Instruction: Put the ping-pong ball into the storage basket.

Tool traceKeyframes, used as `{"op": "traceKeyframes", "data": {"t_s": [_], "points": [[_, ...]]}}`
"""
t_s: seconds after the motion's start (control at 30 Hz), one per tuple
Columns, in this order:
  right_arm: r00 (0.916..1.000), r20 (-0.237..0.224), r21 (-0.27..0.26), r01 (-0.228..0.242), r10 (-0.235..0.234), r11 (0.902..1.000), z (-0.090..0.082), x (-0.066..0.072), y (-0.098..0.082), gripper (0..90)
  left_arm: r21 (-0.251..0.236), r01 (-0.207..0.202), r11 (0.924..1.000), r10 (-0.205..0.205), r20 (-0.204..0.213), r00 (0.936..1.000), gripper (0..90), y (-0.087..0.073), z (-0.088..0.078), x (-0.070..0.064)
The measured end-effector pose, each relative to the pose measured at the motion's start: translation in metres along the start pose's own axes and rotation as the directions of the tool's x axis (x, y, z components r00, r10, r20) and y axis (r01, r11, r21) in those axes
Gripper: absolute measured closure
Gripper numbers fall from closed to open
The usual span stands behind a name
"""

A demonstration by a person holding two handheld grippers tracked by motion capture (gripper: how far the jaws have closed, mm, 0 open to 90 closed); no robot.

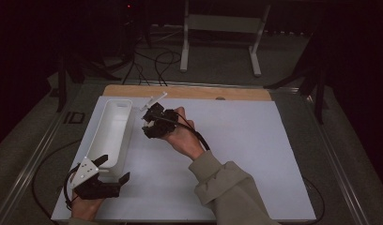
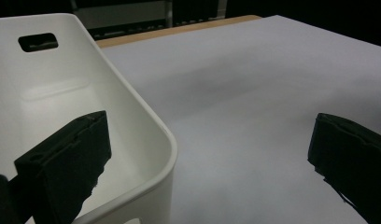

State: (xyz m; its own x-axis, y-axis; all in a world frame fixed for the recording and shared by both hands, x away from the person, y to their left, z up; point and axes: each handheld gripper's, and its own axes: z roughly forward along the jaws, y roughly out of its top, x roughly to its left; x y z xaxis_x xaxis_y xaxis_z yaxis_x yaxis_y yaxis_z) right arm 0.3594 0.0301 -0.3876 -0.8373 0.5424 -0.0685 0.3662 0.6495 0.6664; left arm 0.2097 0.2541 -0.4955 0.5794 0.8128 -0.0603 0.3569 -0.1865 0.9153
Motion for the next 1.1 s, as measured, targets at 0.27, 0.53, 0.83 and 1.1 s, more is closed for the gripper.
{"op": "traceKeyframes", "data": {"t_s": [0.27, 0.53, 0.83, 1.1], "points": [[1.0000, -0.003, -0.006, 0.006, -0.006, 1.0000, 0.003, 0.004, 0.003, 50.8, -0.002, 0.001, 1.0000, -0.001, -0.001, 1.0000, 0.0, 0.000, 0.000, 0.000], [1.0000, -0.005, -0.011, 0.004, -0.004, 0.9999, 0.005, 0.006, 0.005, 50.8, -0.004, 0.002, 1.0000, -0.002, -0.001, 1.0000, 0.0, 0.000, -0.001, 0.000], [0.9999, -0.015, -0.014, 0.007, -0.008, 0.9999, 0.010, 0.011, 0.009, 50.9, -0.007, 0.006, 1.0000, -0.006, 0.001, 1.0000, 0.0, 0.000, -0.001, 0.000], [0.9996, -0.025, -0.016, 0.014, -0.015, 0.9998, 0.013, 0.018, 0.014, 50.8, -0.009, 0.005, 0.9999, -0.005, 0.001, 1.0000, 0.0, 0.000, -0.001, 0.001]]}}
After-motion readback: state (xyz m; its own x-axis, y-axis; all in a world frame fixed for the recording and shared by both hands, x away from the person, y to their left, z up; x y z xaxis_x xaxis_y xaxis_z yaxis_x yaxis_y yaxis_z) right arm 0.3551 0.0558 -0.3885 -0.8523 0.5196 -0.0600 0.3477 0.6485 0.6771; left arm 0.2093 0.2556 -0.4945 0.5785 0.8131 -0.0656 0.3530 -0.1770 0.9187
